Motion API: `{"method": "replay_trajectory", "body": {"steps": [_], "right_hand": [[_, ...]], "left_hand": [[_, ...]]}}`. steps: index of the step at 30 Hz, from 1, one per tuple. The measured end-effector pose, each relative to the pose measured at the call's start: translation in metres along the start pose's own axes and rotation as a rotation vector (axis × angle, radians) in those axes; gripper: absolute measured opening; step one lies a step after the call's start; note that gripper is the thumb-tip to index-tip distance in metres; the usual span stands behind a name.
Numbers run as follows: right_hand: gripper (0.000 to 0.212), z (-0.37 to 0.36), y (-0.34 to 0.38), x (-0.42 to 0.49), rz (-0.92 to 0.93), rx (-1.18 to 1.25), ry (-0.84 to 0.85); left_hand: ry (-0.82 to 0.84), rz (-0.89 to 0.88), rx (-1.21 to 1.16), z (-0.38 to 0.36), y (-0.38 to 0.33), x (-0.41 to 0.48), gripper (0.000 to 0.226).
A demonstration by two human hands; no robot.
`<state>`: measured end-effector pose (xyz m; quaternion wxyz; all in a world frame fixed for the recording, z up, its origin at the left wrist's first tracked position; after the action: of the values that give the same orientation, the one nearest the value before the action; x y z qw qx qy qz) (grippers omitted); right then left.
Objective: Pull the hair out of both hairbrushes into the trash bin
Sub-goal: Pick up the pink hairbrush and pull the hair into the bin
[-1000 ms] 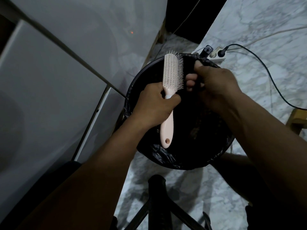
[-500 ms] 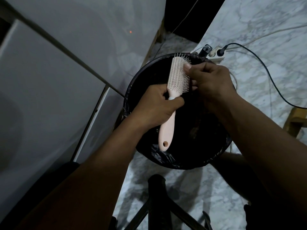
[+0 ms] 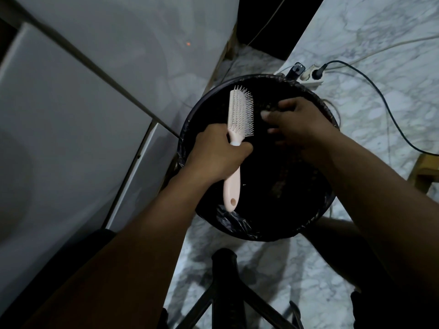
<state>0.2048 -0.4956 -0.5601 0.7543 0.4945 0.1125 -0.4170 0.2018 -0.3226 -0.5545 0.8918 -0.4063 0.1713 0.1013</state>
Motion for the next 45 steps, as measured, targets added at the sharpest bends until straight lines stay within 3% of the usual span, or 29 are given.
{"method": "replay_trajectory", "body": {"steps": [3, 6, 12, 18, 21, 23, 25, 29, 33, 37, 38, 45], "right_hand": [[0.060, -0.005, 0.006, -0.003, 0.013, 0.102, 0.079], [0.080, -0.009, 0.013, -0.008, 0.117, 0.164, 0.150], [0.049, 0.009, 0.020, 0.001, 0.235, 0.231, -0.048], [0.027, 0.025, 0.019, 0.007, 0.235, 0.308, -0.209], [0.035, 0.028, 0.013, 0.008, 0.115, 0.352, -0.241], [0.037, 0.030, 0.000, 0.010, -0.125, 0.435, -0.280], [0.033, 0.024, -0.010, 0.011, -0.288, 0.495, -0.242], [0.009, 0.002, -0.008, 0.009, -0.258, 0.335, 0.021], [0.036, -0.017, 0.004, -0.008, -0.058, 0.204, 0.245], [0.030, -0.021, 0.004, -0.011, 0.007, 0.281, 0.151], [0.028, -0.020, 0.003, -0.008, 0.019, 0.289, 0.118], [0.036, -0.015, 0.006, -0.008, 0.070, 0.387, 0.026]], "left_hand": [[0.053, 0.032, -0.059, -0.004, -0.001, -0.001, 0.039], [0.173, 0.069, -0.160, -0.012, -0.003, -0.005, 0.029], [0.287, 0.041, -0.262, -0.015, -0.012, -0.013, 0.009], [0.340, 0.038, -0.291, -0.016, -0.016, -0.017, 0.022], [0.341, 0.048, -0.282, -0.016, -0.017, -0.017, 0.017], [0.328, 0.048, -0.252, -0.016, -0.015, -0.017, 0.013], [0.267, 0.047, -0.206, -0.015, -0.010, -0.013, 0.009], [0.079, 0.072, -0.117, -0.005, 0.002, 0.000, 0.007], [0.038, 0.077, -0.140, -0.003, 0.002, 0.003, 0.008], [0.095, 0.080, -0.212, -0.008, 0.000, 0.000, 0.003], [0.086, 0.073, -0.224, -0.008, -0.001, 0.001, 0.011], [0.071, 0.063, -0.285, -0.009, -0.005, 0.002, 0.016]]}}
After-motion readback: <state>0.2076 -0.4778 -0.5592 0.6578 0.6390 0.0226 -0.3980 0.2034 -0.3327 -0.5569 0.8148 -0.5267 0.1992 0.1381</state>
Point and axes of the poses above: each hand's wrist, its own x-axis towards the middle knuckle, its own z-axis out of the back of the hand, y = z × x, the point moved 7 cm from there along x, towards the middle knuckle, and after that the axes turned 15 degrees about -y, right-handed, at the moved point
